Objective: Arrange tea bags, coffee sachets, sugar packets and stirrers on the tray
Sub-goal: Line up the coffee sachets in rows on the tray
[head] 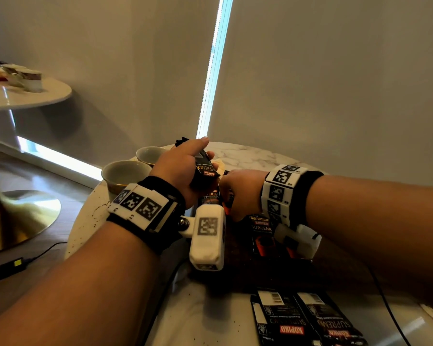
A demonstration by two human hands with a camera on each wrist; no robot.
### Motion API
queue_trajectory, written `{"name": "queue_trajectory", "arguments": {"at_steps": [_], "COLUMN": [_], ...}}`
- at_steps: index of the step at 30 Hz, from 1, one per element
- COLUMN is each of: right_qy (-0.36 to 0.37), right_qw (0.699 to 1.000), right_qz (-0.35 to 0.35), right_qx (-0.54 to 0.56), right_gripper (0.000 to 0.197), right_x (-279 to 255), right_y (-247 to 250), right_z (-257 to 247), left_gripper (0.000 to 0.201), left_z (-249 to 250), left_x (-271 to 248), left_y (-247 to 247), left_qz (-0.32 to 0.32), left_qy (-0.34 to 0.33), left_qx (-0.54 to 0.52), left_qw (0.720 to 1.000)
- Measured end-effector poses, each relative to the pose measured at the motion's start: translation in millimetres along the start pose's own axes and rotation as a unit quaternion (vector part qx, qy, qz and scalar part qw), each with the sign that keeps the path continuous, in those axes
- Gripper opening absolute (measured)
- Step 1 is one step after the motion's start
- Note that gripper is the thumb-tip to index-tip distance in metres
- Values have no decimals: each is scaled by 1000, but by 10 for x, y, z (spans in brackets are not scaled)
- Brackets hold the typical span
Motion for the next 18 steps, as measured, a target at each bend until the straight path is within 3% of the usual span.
{"name": "queue_trajectory", "arguments": {"at_steps": [3,9,18], "right_qy": [-3,-5,-3], "right_qw": [1000,1000,1000], "right_qz": [0,0,-10], "right_qx": [-5,-4,-10], "right_gripper": [47,48,49], "right_x": [-7,-17,-25], "right_y": [-19,-22,-20], "right_z": [-1,10,-2], "left_gripper": [51,25,31], "left_z": [-1,16,23], "left_x": [-3,-47,-46], "left_y": [3,-37,-15], "left_qz": [5,2,9], "left_qy": [-1,2,-1], "left_qx": [-3,-16,-3], "left_qw": [1000,1000,1000]}}
Point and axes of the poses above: each hand's wrist, its own x-axis towards the middle knuckle, its own y-axis out of the back of the hand, z = x × y, the point moved 4 cm from there along x, towards the middle knuckle, and after that the axes turned 7 degrees about -y, right-handed, at the moved point
